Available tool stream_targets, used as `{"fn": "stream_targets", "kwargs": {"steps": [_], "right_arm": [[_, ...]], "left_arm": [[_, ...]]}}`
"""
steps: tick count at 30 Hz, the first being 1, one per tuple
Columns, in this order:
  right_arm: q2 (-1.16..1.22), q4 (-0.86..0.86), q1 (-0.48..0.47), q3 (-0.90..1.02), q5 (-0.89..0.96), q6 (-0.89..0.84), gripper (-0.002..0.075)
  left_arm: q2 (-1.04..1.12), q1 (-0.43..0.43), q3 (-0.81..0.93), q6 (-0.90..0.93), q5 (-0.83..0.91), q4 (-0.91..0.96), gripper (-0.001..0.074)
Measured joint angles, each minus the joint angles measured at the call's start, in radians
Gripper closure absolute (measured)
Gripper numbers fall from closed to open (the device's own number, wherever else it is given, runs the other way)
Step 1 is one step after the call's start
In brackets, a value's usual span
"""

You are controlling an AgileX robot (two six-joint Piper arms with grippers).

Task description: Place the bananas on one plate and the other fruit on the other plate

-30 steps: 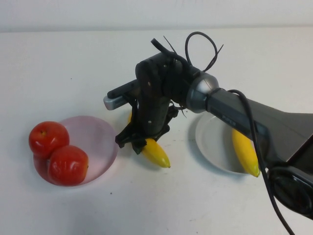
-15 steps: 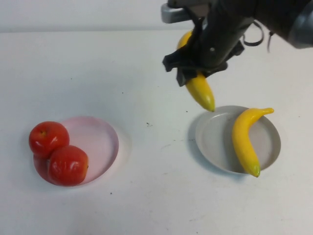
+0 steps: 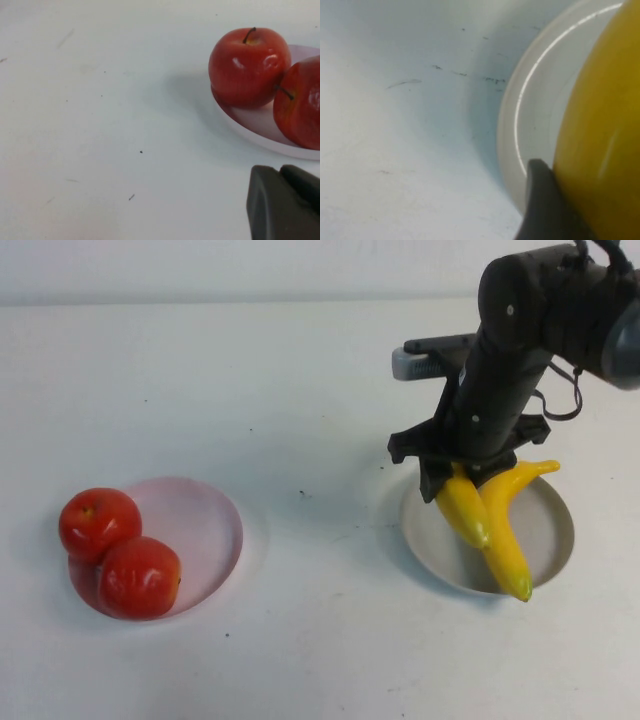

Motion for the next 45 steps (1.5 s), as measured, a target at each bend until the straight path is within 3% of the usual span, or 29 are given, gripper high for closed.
{"fn": "stream_targets", "kwargs": {"steps": [11, 18, 25, 31, 37, 40, 45], "right_arm": [[0.097, 0.003, 0.000, 0.001, -0.007, 0.004, 0.0413], [0.097, 0.003, 0.000, 0.001, -0.007, 0.004, 0.0221], [0.097, 0.005, 0.000, 0.001, -0.007, 0.004, 0.0225], [0.031, 0.042, 0.000, 0.001, -0.009, -0.004, 0.0375], [-0.083, 0.070, 0.000, 0.003, -0.009, -0.111, 0.0670], [-0.160, 0.083, 0.002, 0.036, -0.009, -0.131, 0.0720], [-0.347, 0.093, 0.013, 0.190, -0.007, -0.152, 0.0737]], "left_arm": [[0.000, 0.000, 0.000, 0.000, 0.000, 0.000, 0.0731], [0.000, 0.000, 0.000, 0.000, 0.000, 0.000, 0.0731], [0.000, 0.000, 0.000, 0.000, 0.000, 0.000, 0.0731], [0.000, 0.000, 0.000, 0.000, 0.000, 0.000, 0.0731], [0.000, 0.000, 0.000, 0.000, 0.000, 0.000, 0.0731], [0.000, 0.000, 0.000, 0.000, 0.000, 0.000, 0.0731], [0.000, 0.000, 0.000, 0.000, 0.000, 0.000, 0.0731]]}}
